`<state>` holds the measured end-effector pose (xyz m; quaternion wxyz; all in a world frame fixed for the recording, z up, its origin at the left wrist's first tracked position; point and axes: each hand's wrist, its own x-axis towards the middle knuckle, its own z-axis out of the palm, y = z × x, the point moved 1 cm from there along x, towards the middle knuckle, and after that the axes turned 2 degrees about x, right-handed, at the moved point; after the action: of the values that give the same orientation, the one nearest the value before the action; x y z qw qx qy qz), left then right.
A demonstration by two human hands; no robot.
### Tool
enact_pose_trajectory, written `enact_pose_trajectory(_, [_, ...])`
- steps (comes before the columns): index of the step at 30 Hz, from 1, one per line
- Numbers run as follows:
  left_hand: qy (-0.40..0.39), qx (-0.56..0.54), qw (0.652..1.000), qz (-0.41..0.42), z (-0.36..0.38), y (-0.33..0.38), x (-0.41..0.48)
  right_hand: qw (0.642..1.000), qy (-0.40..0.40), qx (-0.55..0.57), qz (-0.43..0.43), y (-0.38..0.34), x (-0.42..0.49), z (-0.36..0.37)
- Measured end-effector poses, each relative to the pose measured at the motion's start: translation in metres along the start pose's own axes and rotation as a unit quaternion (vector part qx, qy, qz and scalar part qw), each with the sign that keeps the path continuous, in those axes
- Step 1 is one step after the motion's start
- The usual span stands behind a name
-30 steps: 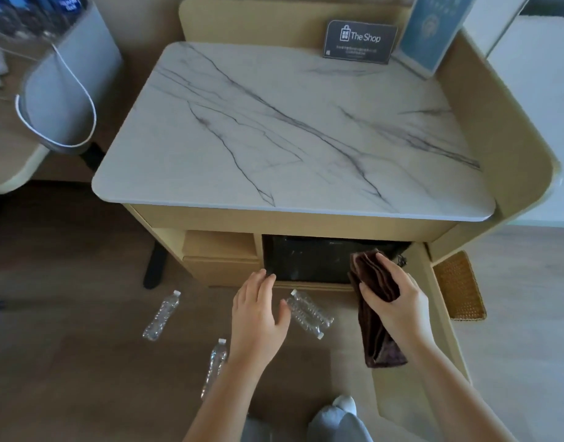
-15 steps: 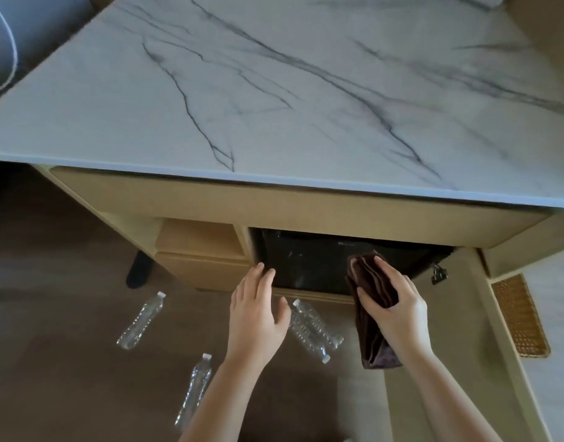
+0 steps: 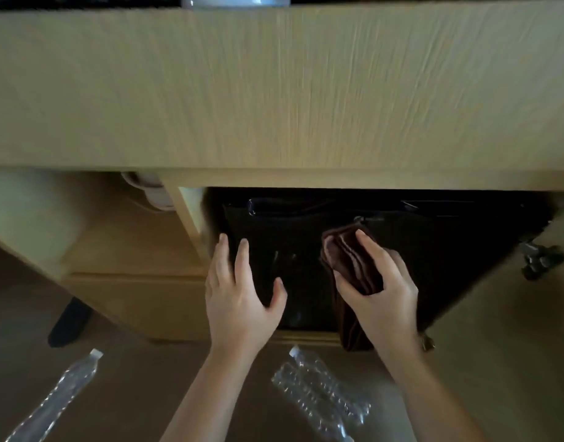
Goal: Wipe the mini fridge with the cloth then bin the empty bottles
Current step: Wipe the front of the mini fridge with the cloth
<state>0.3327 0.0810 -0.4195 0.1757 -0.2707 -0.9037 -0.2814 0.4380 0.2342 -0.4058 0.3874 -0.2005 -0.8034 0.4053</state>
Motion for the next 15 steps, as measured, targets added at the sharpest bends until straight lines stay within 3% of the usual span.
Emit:
enact_pose_trajectory(9, [0.165,-0.056,0.984,0.033,0.056,-0.010,0.017,0.984,0.121,0.032,-0.127,0.038,-0.001,0.043])
enact_pose_trajectory(15, [0.183,-0.084,0.979,0.013,0.086,-0.002,0.013,0.977,0.169,0.052,-0.123,0.071,-0.008,0.037])
